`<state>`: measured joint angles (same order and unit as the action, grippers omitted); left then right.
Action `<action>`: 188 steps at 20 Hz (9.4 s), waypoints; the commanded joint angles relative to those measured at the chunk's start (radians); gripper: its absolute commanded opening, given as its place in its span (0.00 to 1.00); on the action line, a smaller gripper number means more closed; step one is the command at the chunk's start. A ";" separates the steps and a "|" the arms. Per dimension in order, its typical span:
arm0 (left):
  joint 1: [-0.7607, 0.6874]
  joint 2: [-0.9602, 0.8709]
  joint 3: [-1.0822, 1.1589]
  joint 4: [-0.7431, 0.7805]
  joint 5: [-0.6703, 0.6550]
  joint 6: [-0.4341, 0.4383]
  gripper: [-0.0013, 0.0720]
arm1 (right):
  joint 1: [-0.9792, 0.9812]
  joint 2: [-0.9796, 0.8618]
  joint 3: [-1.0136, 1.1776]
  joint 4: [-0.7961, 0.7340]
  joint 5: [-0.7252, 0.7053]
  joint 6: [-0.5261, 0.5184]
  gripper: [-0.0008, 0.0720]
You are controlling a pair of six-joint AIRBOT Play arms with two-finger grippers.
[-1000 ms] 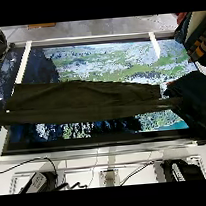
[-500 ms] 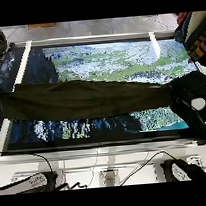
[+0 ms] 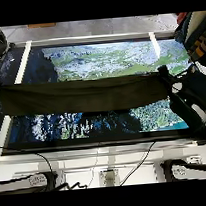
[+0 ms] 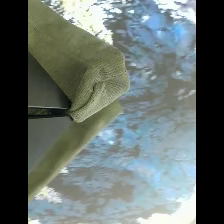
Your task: Fold the clothes and pants, and hang the long-sleeved shirts on hangers.
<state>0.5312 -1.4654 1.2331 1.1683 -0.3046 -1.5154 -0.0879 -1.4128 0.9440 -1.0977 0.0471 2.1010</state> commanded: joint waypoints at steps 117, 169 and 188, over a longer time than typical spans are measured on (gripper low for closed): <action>-0.685 0.044 0.029 -0.863 -0.412 0.678 0.04 | 0.490 -0.456 0.959 -0.055 0.851 -0.420 0.06; -0.524 0.270 0.387 -0.100 -1.109 0.332 0.04 | 0.319 -0.313 0.956 -0.171 1.189 -0.500 0.06; -0.544 0.257 0.386 -0.047 -1.116 0.259 0.04 | 0.686 -0.420 0.583 0.178 0.608 -0.537 0.06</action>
<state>-0.0128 -1.1999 1.6184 1.1255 -1.4239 -1.2568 0.4973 -1.7863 1.5711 -1.0290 0.8616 1.5551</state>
